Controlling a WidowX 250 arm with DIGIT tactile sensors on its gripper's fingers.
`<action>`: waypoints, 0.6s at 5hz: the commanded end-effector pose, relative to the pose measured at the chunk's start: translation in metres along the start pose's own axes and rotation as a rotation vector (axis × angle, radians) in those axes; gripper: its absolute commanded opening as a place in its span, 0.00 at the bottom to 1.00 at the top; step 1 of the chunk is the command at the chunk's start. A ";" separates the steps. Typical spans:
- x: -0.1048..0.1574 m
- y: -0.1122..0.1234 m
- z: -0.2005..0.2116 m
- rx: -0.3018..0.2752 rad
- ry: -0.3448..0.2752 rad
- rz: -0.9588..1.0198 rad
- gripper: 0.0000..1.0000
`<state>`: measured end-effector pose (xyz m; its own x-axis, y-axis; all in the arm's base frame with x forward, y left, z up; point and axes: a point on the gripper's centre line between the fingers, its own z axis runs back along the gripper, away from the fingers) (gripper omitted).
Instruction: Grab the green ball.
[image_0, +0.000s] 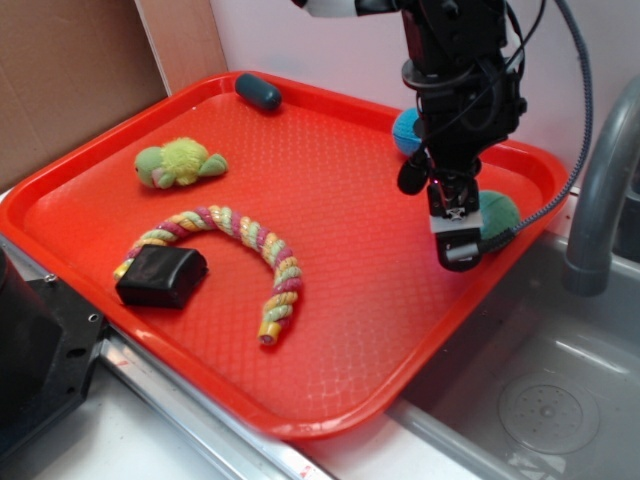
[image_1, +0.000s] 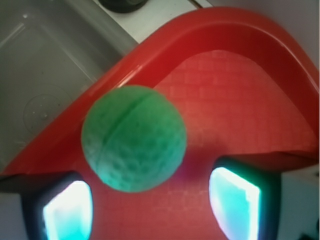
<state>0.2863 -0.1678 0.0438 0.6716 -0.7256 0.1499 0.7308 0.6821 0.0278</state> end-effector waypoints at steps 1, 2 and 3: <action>0.014 -0.004 0.001 -0.063 -0.038 -0.010 1.00; 0.028 -0.008 -0.011 -0.085 -0.025 -0.043 1.00; 0.034 -0.011 -0.014 -0.043 -0.021 -0.034 0.79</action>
<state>0.3068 -0.1824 0.0214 0.6475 -0.7534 0.1144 0.7603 0.6489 -0.0300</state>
